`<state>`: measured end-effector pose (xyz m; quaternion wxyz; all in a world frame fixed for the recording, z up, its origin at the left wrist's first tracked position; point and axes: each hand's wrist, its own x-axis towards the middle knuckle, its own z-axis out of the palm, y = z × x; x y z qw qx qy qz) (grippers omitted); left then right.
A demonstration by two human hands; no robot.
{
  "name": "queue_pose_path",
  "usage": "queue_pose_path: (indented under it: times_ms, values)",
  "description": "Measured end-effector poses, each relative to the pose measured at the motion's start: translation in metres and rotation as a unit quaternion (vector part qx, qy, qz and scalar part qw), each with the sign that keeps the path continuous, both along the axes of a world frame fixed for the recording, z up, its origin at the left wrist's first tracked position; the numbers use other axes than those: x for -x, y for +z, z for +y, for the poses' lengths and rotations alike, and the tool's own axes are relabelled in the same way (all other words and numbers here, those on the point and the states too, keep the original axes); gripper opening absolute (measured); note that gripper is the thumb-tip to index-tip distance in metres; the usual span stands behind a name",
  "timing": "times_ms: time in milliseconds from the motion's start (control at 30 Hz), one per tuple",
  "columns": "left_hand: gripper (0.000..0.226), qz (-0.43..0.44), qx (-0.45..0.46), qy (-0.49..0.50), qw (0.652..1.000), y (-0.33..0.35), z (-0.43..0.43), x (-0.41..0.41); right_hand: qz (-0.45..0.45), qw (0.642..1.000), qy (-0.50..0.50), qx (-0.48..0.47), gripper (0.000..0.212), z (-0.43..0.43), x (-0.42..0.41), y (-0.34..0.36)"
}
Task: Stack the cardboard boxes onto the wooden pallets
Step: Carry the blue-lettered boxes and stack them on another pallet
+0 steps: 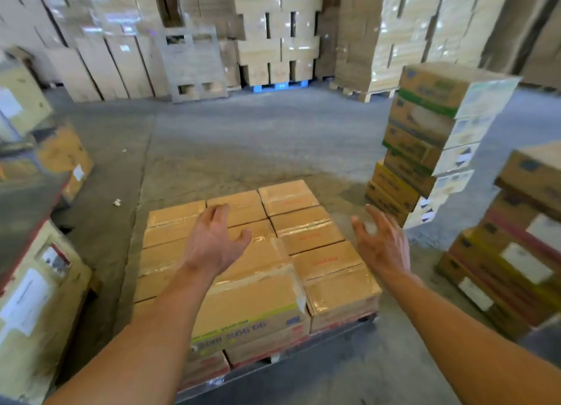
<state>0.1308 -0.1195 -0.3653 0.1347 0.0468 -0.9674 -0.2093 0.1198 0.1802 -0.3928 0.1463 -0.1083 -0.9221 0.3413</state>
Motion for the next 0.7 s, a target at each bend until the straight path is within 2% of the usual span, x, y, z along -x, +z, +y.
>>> queue_pose_path:
  times_ms: [300, 467, 567, 700]
  values:
    - [0.073, 0.065, 0.029, -0.186, 0.980, 0.106, 0.169, 0.033, 0.122, 0.984, -0.121, -0.043, 0.055, 0.146, -0.035, 0.115]
    - [0.080, 0.090, 0.036, -0.265, 0.960, 0.129, 0.286, 0.072, 0.126, 0.970, -0.198, -0.064, 0.065, 0.256, -0.029, 0.132]
    - [0.069, 0.098, 0.010, -0.314, 0.944, 0.134, 0.369, 0.096, 0.127, 0.962, -0.232, -0.064, 0.055, 0.331, -0.027, 0.135]
    - [0.067, 0.089, -0.019, -0.362, 0.928, 0.126, 0.471, 0.124, 0.083, 0.953, -0.277, -0.087, 0.062, 0.423, -0.024, 0.127]
